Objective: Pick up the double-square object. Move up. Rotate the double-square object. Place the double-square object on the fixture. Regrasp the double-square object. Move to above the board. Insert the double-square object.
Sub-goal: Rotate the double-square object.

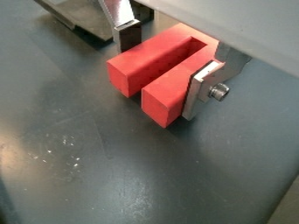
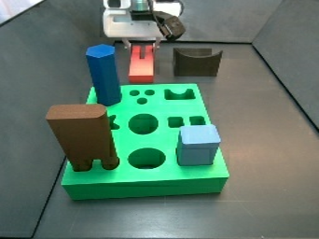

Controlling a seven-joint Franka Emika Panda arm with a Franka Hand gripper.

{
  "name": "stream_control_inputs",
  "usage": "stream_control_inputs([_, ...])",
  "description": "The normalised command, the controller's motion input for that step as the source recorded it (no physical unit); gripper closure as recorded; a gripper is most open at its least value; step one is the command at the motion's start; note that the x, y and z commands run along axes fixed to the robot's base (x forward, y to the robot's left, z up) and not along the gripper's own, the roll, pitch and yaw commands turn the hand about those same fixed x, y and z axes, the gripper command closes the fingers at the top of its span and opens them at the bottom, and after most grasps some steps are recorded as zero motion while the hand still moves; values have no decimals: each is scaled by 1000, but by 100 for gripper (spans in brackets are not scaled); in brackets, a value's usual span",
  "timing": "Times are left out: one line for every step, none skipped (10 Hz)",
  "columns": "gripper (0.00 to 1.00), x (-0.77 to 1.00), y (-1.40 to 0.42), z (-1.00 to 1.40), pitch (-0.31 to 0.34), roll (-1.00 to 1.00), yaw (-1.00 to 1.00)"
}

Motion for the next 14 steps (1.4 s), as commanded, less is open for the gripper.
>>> stream_control_inputs([100, 36, 13, -217, -77, -157, 12])
stream_control_inputs([0, 0, 0, 0, 0, 0, 0])
stream_control_inputs([0, 0, 0, 1000, 0, 0, 0])
stream_control_inputs([0, -9, 0, 1000, 15, 0, -1])
stream_control_inputs([0, -16, 2, 1000, 32, 9, -7])
stream_control_inputs([0, -14, 4, 1000, 53, 20, -12])
stream_control_inputs([0, -14, 6, 1000, 73, 39, -19])
stream_control_inputs([0, -18, 7, 1000, 78, 55, -20])
stream_control_inputs([0, -23, 4, 1000, 75, 70, -19])
stream_control_inputs([0, -30, 2, 997, 74, 83, -14])
stream_control_inputs([0, -32, 2, 901, 76, 91, -7])
stream_control_inputs([0, -28, -3, 666, 81, 106, 10])
stream_control_inputs([0, 0, 0, 0, 0, 0, 1000])
stream_control_inputs([0, 1, -2, -188, 1, 2, 1000])
